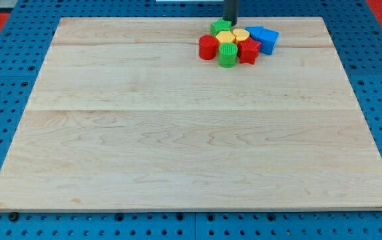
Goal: Push the green star to the left of the board
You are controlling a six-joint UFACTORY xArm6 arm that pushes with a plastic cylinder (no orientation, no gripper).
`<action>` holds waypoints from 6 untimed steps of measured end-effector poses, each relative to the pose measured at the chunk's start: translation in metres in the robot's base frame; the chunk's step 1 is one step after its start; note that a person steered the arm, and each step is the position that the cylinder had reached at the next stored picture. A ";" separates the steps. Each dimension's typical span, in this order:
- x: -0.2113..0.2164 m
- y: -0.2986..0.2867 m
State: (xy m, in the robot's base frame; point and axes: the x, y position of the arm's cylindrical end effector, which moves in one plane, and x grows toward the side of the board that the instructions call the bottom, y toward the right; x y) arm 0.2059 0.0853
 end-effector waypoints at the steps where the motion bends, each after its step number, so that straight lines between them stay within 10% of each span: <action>1: 0.000 0.023; 6: 0.023 -0.027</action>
State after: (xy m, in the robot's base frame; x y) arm 0.2287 0.0582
